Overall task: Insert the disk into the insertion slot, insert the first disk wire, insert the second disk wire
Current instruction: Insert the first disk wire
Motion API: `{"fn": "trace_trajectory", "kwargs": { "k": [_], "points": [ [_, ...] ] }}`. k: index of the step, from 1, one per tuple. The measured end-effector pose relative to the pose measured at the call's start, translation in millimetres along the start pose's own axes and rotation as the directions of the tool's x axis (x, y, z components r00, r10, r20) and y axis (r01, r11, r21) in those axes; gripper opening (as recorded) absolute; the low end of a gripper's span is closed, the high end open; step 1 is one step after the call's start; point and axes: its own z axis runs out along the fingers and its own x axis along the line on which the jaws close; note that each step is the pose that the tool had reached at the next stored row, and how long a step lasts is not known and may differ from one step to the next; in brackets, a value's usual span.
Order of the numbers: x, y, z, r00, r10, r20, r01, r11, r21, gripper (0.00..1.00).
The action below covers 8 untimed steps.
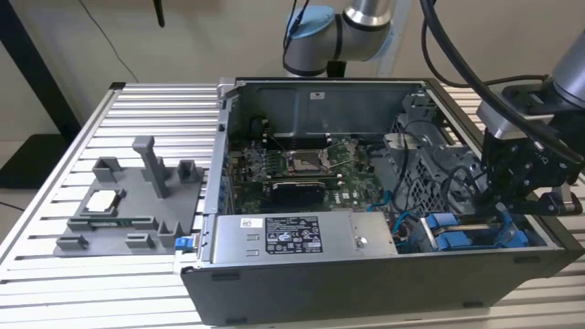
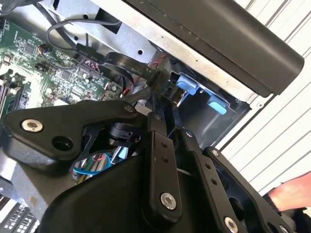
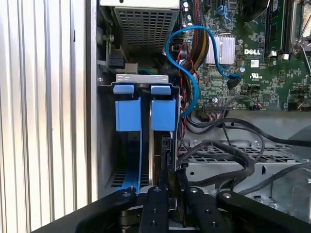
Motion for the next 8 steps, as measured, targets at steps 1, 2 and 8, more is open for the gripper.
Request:
{"fn": "trace_trajectory", "kwargs": {
  "k": [1,2,8],
  "points": [
    [0.0,-0.1,0.2,1.0,0.0,0.0,0.0,1.0,0.0,0.19],
    [0.0,-0.3,0.3,1.0,0.0,-0.0001,0.0,1.0,0.0,0.19],
    [0.1,-0.7,1.6,1.0,0.0,0.0003,0.0,1.0,0.0,0.19]
  ]
}}
